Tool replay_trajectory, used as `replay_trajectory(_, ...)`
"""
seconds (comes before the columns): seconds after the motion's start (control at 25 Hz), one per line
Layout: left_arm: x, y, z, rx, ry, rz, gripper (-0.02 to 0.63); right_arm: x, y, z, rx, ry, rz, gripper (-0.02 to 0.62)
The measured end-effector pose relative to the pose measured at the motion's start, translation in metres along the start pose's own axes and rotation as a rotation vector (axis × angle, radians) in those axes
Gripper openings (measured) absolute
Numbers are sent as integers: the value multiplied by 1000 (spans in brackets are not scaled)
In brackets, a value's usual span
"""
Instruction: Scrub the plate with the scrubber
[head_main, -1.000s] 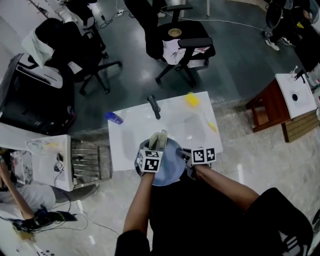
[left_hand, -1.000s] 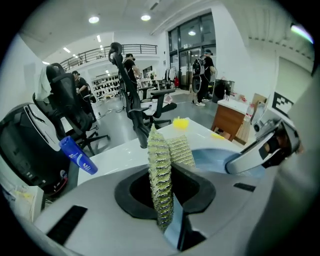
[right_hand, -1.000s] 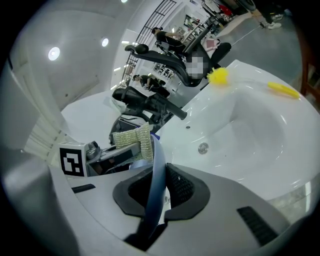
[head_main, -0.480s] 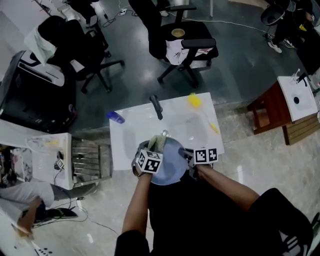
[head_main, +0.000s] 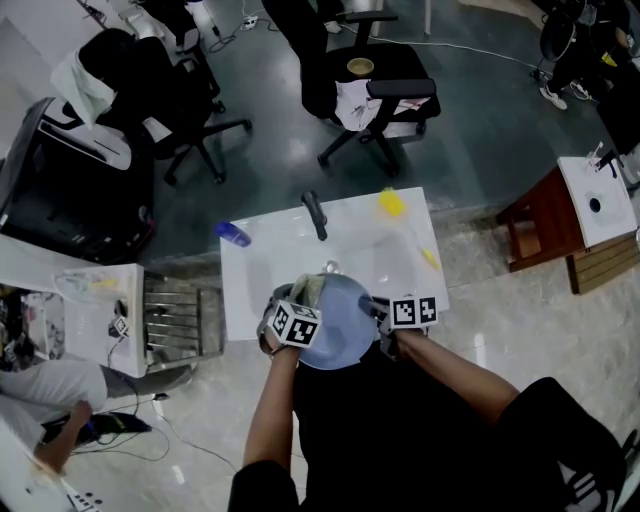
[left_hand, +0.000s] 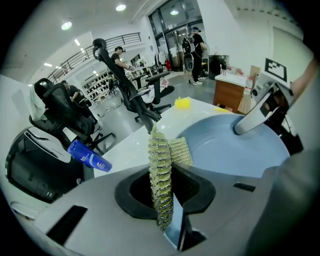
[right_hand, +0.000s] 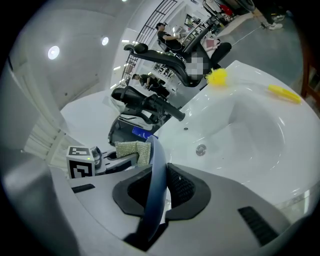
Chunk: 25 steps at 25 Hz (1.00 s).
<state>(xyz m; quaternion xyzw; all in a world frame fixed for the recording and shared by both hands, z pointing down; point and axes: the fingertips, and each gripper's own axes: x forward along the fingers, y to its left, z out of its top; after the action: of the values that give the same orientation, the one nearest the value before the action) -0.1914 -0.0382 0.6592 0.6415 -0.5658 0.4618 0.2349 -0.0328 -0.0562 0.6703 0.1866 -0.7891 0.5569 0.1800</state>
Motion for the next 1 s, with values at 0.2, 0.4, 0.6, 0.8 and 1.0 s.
replay_trajectory(0.2, 0, 8, -5, 29, 24, 18, 60, -2, -3, 2, 12, -10, -3, 34)
replay_trajectory(0.4, 3, 9, -8, 60, 45, 37, 60, -5, -8, 6, 18, -25, -9, 37)
replay_trajectory(0.6, 5, 11, -8, 76, 59, 50, 60, -5, -11, 9, 25, -33, -14, 37)
replay_trajectory(0.8, 6, 14, -9, 87, 69, 58, 61, -5, -13, 15, 32, -48, -21, 38)
replay_trajectory(1.0, 6, 17, -8, 82, 78, 56, 61, -6, -16, 22, 33, -69, -23, 40)
